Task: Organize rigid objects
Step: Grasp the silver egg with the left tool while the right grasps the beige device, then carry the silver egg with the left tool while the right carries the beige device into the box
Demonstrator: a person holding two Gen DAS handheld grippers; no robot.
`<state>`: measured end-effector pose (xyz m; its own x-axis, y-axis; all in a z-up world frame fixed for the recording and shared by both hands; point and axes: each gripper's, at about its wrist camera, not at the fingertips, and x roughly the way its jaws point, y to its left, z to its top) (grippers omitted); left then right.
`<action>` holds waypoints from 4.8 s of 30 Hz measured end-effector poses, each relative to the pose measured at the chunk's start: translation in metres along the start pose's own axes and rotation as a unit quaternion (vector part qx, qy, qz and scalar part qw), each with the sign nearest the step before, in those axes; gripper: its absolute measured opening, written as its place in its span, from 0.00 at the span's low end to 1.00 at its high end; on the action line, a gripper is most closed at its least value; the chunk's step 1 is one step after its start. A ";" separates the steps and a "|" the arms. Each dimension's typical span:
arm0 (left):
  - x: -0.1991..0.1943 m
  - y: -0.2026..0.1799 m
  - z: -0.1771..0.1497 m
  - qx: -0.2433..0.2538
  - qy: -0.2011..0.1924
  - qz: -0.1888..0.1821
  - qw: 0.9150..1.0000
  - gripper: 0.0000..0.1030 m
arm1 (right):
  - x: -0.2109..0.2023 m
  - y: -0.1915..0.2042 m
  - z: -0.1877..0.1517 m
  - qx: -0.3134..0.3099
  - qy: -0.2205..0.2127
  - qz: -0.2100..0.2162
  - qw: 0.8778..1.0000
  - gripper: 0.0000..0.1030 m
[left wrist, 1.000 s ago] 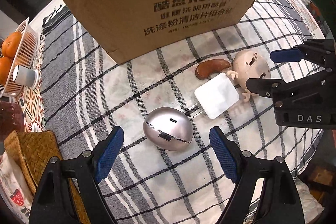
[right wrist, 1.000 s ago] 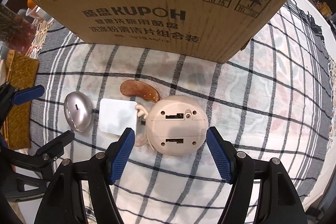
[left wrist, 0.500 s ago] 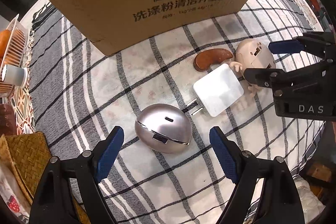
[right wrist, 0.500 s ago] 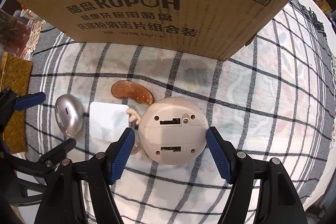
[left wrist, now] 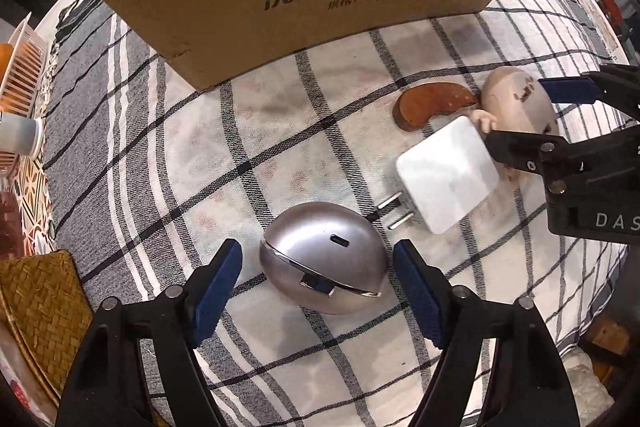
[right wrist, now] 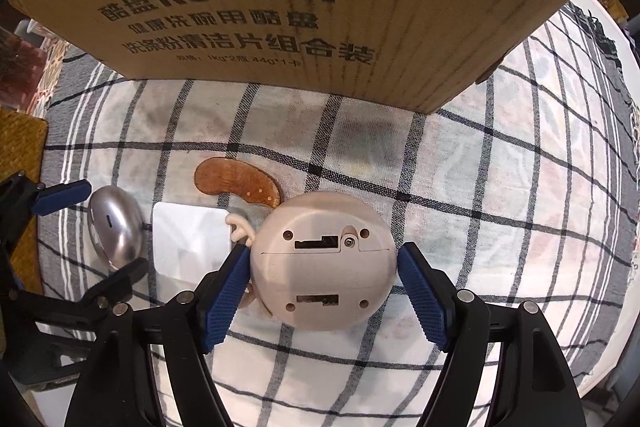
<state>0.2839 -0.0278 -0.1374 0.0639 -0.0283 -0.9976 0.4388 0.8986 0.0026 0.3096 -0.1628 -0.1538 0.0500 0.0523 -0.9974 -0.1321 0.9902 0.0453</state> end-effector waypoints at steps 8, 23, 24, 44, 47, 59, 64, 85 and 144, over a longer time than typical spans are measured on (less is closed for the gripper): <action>0.008 0.010 0.003 -0.009 -0.001 -0.010 1.000 0.62 | 0.025 -0.005 -0.002 0.013 0.015 0.014 1.000 0.73; 0.001 -0.010 -0.020 -0.017 -0.047 0.017 0.999 0.61 | 0.013 -0.003 -0.022 0.014 -0.004 0.011 1.000 0.73; -0.003 -0.010 -0.022 -0.020 -0.055 0.018 0.998 0.61 | 0.011 -0.003 -0.023 0.015 -0.006 0.011 1.000 0.73; -0.057 -0.009 -0.039 -0.087 -0.159 0.000 0.983 0.61 | -0.057 0.002 -0.038 0.017 -0.095 0.004 0.995 0.73; -0.065 -0.004 -0.040 -0.096 -0.173 -0.004 0.980 0.61 | -0.064 0.002 -0.040 0.018 -0.106 0.006 0.994 0.73; -0.113 -0.001 -0.041 -0.108 -0.242 0.011 0.964 0.61 | -0.103 0.003 -0.045 0.031 -0.169 0.021 0.985 0.73; -0.127 -0.001 -0.039 -0.108 -0.259 0.005 0.960 0.61 | -0.122 0.004 -0.047 0.029 -0.199 0.016 0.979 0.73; -0.175 0.000 -0.018 -0.108 -0.313 0.005 0.944 0.61 | -0.165 -0.009 -0.036 0.052 -0.257 0.034 0.964 0.73; -0.141 0.044 0.095 -0.088 -0.244 -0.002 0.966 0.61 | -0.135 -0.017 0.084 0.020 -0.207 0.034 0.977 0.73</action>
<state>0.3797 -0.0255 0.0100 0.4966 -0.1973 -0.8453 0.2844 0.9571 -0.0563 0.3881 -0.1757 -0.0154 0.4400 0.1587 -0.8839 -0.1101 0.9864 0.1223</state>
